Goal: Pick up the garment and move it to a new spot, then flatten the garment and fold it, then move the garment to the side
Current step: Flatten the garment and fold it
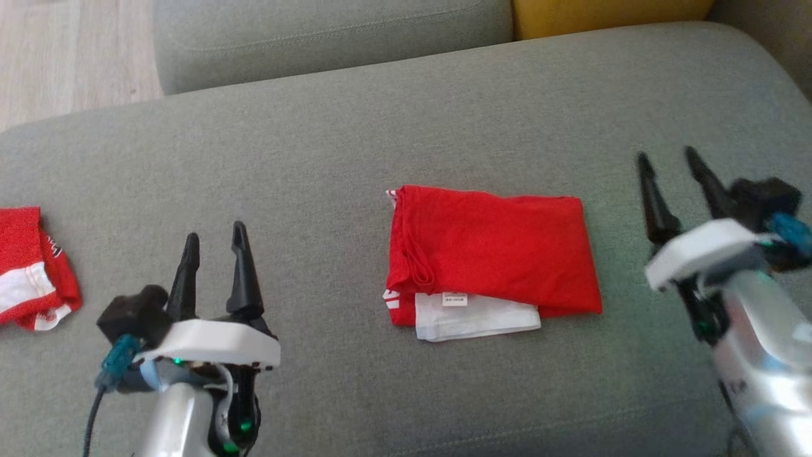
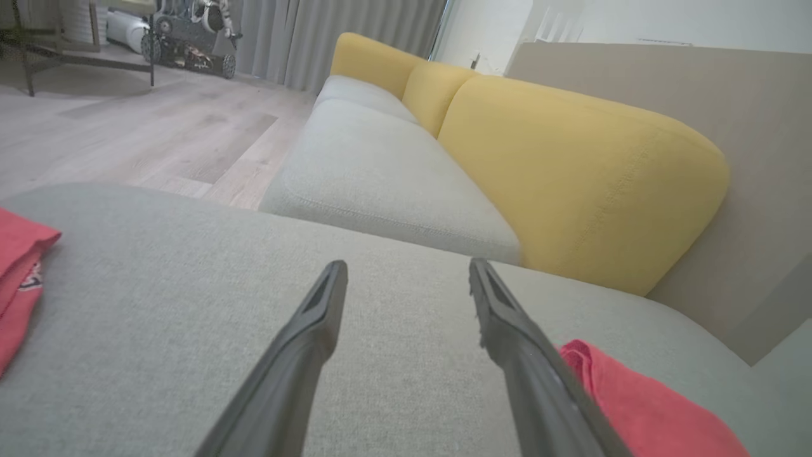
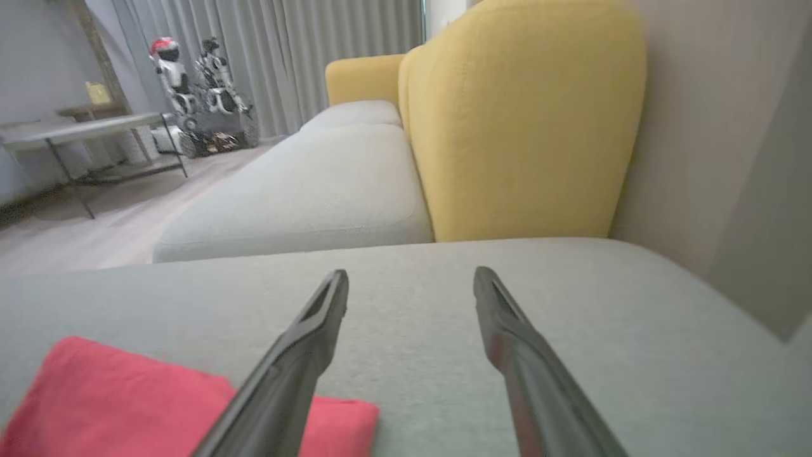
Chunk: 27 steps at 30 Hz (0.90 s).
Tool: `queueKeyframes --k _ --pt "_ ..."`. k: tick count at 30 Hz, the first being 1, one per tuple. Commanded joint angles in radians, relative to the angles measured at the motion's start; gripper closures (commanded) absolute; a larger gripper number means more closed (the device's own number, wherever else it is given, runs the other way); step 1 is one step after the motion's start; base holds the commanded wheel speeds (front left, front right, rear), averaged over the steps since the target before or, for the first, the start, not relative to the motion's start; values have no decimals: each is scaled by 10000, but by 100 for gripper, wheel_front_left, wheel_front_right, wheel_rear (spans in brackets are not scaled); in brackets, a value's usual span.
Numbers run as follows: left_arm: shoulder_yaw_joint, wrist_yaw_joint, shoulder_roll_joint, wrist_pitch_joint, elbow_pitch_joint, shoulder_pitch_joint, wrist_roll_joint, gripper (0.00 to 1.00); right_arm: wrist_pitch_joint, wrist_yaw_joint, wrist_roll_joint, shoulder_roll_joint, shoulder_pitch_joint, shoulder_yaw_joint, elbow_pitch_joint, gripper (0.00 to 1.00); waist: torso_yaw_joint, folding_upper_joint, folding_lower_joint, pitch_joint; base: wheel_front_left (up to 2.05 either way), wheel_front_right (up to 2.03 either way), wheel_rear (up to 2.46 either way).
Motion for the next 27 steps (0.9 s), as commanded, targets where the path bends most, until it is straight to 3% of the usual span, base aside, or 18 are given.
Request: queueKeyframes --k 1,10,17,27 --pt "343 -62 41 -122 -450 -213 170 0 -121 -7 -550 -111 399 -168 -461 0 -45 0 0 -39 0 0 0" --pt "-54 -218 41 -122 -1083 55 957 0 -144 -7 -2688 715 2956 -2856 -3600 0 -192 0 0 -102 0 0 0" --pt "-484 -153 41 -122 -1146 426 1734 0 -145 -7 -3817 1361 4073 -3201 -4645 0 -220 0 0 -80 0 0 0" --pt "-511 -69 41 -122 -1048 305 1840 0 -143 -7 -3833 1674 4065 -3395 -4758 0 -116 0 0 160 0 0 0"
